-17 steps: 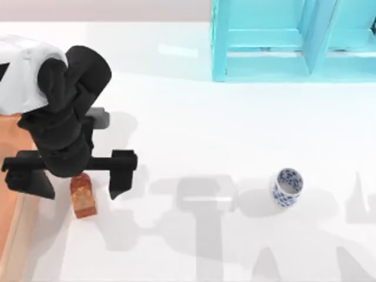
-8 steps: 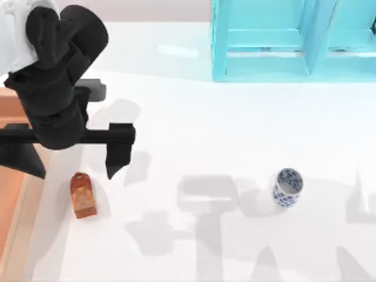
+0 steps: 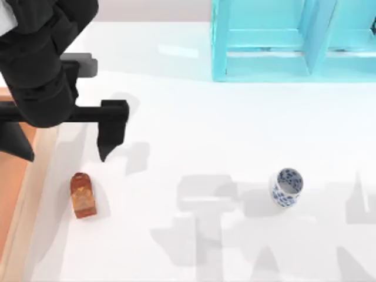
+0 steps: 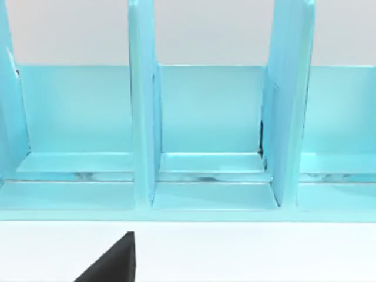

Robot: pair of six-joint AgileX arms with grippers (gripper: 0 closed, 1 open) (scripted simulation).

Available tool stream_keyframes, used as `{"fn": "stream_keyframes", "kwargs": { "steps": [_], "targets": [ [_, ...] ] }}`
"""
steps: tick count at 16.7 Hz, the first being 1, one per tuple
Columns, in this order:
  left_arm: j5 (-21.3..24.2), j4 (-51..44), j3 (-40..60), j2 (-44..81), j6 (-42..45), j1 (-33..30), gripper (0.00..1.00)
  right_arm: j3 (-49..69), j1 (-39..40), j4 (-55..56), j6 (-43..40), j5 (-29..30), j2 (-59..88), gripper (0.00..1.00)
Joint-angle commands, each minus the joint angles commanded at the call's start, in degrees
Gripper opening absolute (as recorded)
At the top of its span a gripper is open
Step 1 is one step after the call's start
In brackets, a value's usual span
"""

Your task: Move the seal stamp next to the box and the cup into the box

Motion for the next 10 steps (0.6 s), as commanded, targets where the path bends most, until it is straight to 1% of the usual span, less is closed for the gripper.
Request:
{"fn": "stream_keyframes", "kwargs": {
  "steps": [3,5,7,10],
  "targets": [
    [-0.2,0.1,0.6,0.9,-0.5,-0.6,1.00,0.0,0.0,0.0,0.0,0.0,0.0,1.00],
    [-1.1,-0.1,3.8,3.6,-2.5,-3.0,1.00,0.0,0.0,0.0,0.0,0.0,0.0,1.00],
    [-2.3,-0.5,9.3,8.5,-5.8,-6.7,1.00,0.0,0.0,0.0,0.0,0.0,0.0,1.00],
    [-4.9,-1.3,22.0,18.6,-12.7,-14.0,1.00,0.0,0.0,0.0,0.0,0.0,0.0,1.00]
  ]
}}
